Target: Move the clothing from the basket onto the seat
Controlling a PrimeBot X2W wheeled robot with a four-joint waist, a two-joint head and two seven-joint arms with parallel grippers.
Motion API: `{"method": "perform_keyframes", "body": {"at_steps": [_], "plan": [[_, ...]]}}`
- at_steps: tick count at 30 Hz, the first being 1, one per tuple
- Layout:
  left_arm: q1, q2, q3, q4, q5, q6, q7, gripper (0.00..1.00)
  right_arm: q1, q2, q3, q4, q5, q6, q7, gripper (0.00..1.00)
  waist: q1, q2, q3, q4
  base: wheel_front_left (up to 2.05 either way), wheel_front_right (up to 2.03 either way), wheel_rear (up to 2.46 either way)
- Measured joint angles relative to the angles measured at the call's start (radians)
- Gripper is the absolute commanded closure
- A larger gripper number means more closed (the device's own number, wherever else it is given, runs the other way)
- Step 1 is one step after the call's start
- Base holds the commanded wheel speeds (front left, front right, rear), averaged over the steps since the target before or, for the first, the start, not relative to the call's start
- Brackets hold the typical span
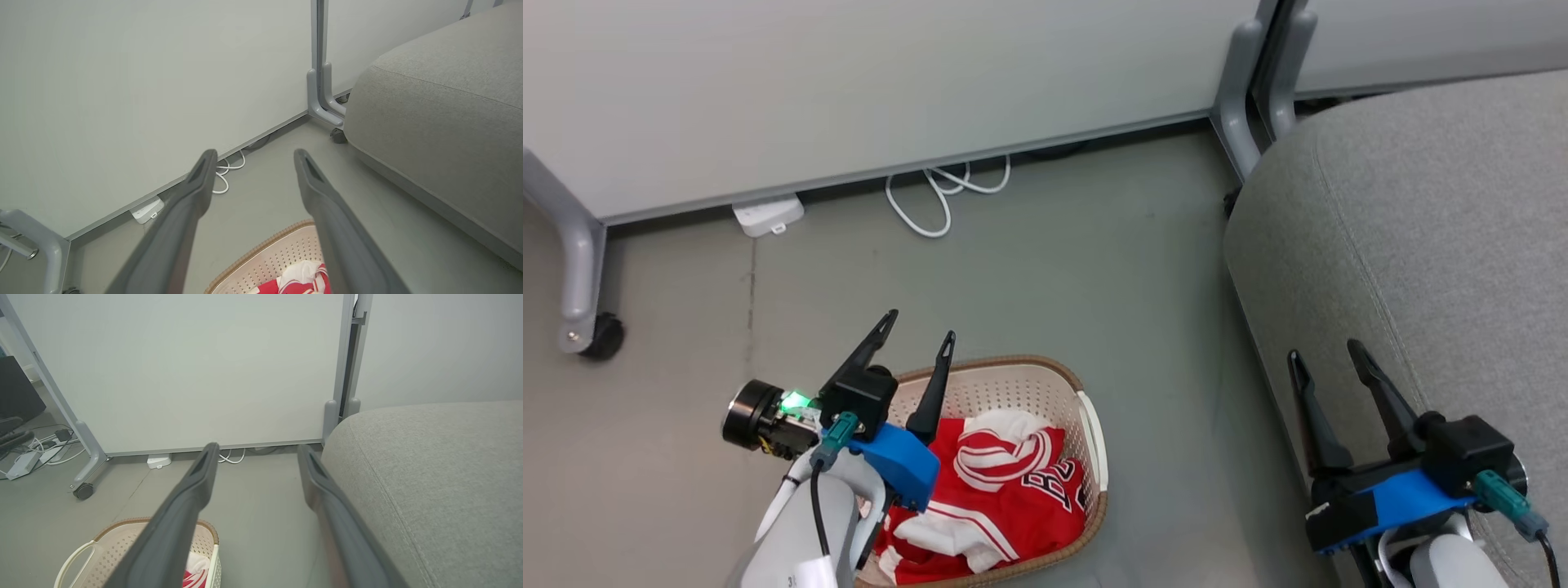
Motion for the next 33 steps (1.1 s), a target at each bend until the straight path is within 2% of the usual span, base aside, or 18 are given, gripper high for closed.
{"method": "perform_keyframes", "body": {"at_steps": [6,12,18,26,33], "plan": [[-0.117,0.023,-0.079,0.163,-0.02,-0.005,0.0,0.0,-0.064,-0.007,0.011,-0.014,0.012,0.0,0.0,0.0,0.0,0.0,0.106,-0.037,0.0,0.0,0.0],[-0.236,0.045,-0.253,0.336,-0.071,-0.006,0.0,0.0,-0.122,-0.008,0.028,-0.025,0.019,0.0,0.0,0.0,0.0,0.0,0.21,-0.075,0.0,0.0,0.0],[-0.339,0.049,-0.45,0.481,-0.18,-0.006,0.041,0.0,-0.172,-0.008,0.048,-0.037,0.02,0.0,0.0,0.0,0.0,0.0,0.308,-0.106,0.0,0.0,0.0],[-0.418,0.084,-0.71,0.519,-0.352,-0.006,0.16,0.0,-0.205,-0.019,0.061,-0.048,0.026,0.0,0.0,0.0,0.0,0.0,0.42,-0.133,0.0,0.0,0.0],[-0.483,0.147,-0.926,0.486,-0.485,-0.006,0.281,0.0,-0.239,-0.029,0.067,-0.065,0.028,0.0,0.0,0.0,0.0,0.0,0.509,-0.152,0.0,0.0,0.0]]}}
